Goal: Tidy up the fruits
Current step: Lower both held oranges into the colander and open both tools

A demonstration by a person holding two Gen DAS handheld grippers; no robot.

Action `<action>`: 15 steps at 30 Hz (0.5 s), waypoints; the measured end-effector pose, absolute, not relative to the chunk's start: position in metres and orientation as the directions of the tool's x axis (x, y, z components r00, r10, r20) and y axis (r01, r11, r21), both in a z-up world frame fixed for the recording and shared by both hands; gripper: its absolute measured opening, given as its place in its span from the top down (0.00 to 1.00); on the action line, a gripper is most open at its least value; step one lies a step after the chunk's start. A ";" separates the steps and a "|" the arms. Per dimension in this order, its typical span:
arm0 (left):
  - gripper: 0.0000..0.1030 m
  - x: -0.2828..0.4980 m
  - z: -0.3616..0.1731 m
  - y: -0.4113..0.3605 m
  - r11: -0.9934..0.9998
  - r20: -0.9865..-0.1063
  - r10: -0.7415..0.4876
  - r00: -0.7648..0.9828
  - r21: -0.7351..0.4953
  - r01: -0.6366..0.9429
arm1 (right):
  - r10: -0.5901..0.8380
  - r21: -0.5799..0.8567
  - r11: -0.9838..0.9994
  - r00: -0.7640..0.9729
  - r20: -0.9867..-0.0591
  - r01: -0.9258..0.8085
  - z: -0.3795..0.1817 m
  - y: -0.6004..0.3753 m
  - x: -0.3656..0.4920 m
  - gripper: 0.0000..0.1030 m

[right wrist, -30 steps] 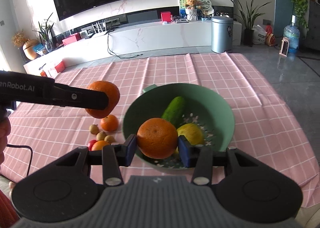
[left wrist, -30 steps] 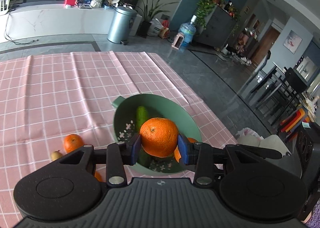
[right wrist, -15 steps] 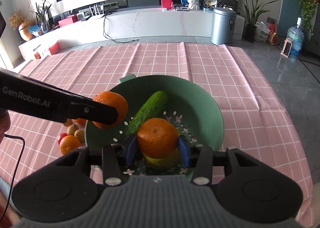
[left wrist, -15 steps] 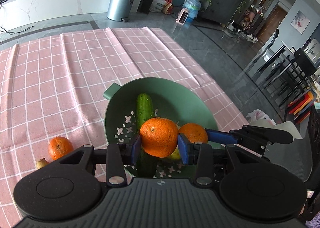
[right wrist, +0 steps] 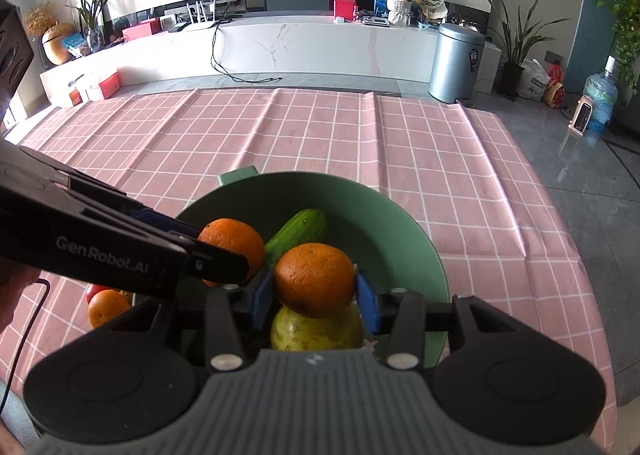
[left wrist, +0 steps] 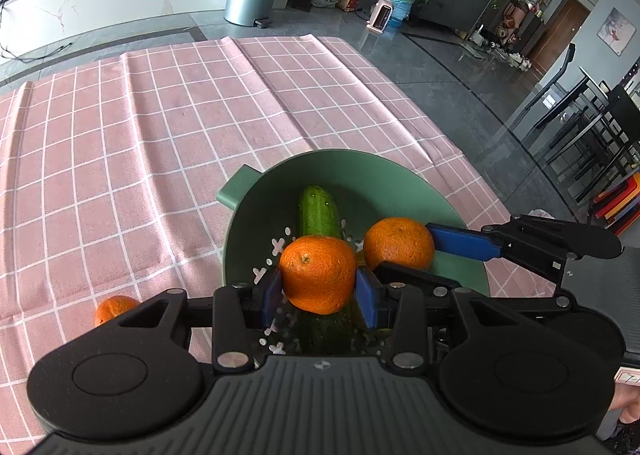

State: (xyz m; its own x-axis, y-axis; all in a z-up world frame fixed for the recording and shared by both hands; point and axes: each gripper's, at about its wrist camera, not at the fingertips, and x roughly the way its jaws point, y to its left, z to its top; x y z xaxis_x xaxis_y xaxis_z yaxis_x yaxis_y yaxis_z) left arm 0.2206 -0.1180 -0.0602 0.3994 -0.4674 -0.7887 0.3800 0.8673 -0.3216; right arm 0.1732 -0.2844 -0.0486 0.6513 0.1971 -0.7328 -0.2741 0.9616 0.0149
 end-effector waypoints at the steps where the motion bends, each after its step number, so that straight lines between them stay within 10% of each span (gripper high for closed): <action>1: 0.56 0.223 -0.061 -0.117 0.868 -0.789 -0.468 0.397 -0.328 0.372 | 0.197 0.013 0.961 0.650 -0.734 -0.276 -0.049 -0.284 0.175 0.59; 15: 0.37 0.235 -0.062 -0.105 0.875 -0.784 -0.477 0.396 -0.382 0.298 | 0.211 0.035 0.958 0.615 -0.760 -0.286 -0.053 -0.283 0.204 0.58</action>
